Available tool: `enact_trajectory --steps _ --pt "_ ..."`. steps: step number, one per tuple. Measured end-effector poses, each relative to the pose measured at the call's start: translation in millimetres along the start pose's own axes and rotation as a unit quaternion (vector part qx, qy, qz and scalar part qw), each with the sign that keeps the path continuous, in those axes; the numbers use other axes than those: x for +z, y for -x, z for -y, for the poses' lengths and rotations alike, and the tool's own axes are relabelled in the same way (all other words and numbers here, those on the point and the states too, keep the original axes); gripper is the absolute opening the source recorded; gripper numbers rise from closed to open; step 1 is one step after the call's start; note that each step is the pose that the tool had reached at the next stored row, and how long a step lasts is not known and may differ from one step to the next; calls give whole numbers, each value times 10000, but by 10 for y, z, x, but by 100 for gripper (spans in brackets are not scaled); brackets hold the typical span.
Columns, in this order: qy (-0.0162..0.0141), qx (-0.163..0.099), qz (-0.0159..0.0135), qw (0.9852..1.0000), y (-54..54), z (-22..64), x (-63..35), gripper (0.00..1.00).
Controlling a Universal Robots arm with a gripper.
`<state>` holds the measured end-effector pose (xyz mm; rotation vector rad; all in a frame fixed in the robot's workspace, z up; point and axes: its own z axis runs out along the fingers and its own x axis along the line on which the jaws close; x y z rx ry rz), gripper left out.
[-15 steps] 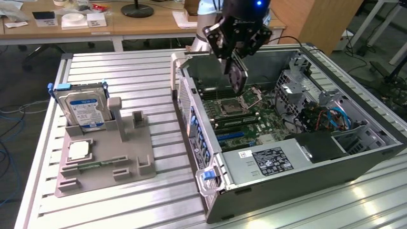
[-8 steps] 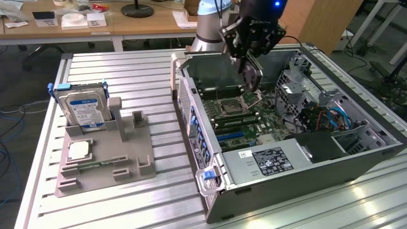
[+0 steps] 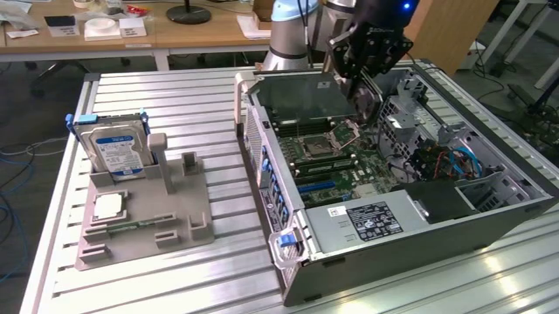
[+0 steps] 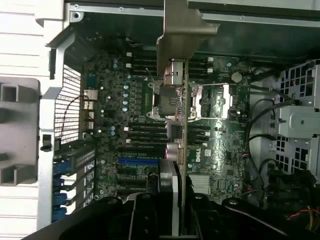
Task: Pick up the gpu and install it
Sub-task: 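Pick up the gpu and move the gpu toward the slot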
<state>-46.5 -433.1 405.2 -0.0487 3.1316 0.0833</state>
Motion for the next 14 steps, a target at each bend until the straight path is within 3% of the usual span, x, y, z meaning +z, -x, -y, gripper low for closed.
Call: enact_trajectory --steps 14 --pt "0 10 -10 10000 394 10 16 28"
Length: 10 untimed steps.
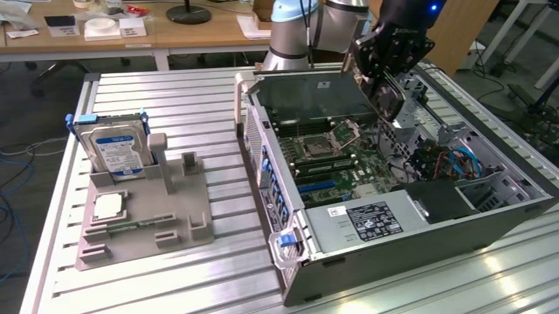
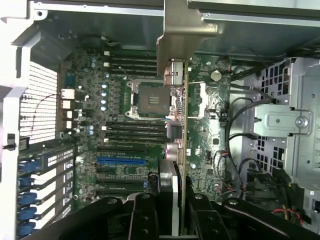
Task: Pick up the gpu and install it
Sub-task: 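Pick up the gpu and move the gpu toward the slot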
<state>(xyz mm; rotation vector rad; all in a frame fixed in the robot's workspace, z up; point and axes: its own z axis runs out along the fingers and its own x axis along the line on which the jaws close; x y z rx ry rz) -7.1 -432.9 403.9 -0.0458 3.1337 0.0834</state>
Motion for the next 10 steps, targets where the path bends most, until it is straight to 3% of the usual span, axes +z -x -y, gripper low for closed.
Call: enact_trajectory --steps 10 --pt "0 1 0 10000 7 0 1 28"
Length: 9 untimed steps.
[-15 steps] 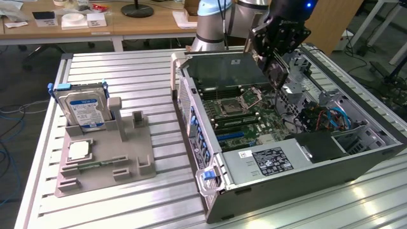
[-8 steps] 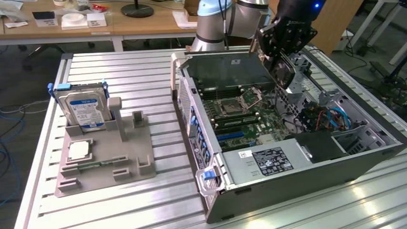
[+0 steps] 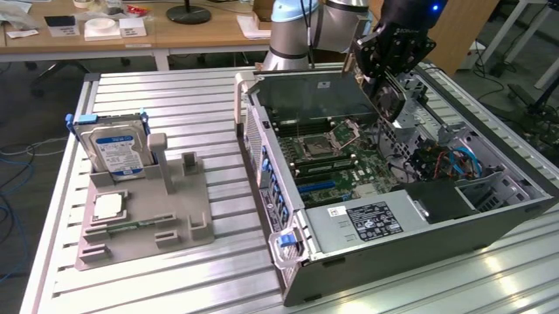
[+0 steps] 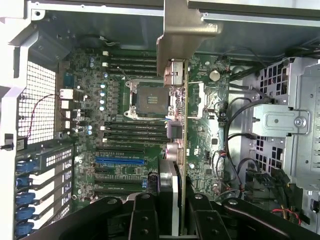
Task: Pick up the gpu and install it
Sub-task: 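Pick up the gpu and move the gpu toward the slot, then insert the gpu into the slot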
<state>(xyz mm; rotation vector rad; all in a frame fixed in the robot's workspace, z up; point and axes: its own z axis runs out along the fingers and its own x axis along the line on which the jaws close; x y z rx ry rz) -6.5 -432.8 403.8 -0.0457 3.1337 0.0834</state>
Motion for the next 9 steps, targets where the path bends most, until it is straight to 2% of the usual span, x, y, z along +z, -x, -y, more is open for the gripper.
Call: enact_trajectory --steps 9 --pt "0 -31 -2 10000 0 0 0 28"
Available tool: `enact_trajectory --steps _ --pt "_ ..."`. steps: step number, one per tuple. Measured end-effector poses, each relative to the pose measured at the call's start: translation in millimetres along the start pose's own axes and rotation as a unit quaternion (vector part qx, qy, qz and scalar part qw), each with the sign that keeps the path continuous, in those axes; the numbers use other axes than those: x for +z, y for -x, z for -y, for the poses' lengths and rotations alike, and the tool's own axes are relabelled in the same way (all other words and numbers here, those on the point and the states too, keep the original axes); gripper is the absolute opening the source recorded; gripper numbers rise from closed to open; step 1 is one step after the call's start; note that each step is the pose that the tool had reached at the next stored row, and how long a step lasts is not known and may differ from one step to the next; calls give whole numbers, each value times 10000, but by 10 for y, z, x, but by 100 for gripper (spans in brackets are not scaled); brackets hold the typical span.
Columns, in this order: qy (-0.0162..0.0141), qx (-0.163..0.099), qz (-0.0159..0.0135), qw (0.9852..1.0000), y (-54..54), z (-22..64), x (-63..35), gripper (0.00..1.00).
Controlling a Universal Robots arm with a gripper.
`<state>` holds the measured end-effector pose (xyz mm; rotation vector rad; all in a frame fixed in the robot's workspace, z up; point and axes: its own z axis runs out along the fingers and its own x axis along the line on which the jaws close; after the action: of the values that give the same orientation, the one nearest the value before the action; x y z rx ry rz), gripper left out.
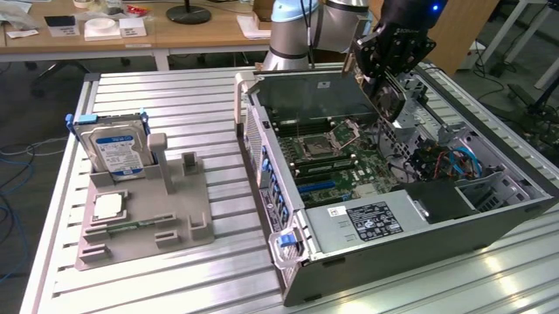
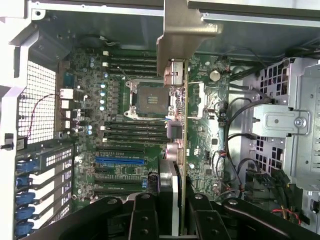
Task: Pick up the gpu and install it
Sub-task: 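Insert the gpu into the slot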
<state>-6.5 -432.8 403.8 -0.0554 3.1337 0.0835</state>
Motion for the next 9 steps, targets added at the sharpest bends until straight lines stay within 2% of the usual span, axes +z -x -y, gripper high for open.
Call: enact_trajectory --steps 4,9 --pt "2 -315 -17 9995 0 0 1 28" --pt "5 -759 -41 9971 0 0 2 28"
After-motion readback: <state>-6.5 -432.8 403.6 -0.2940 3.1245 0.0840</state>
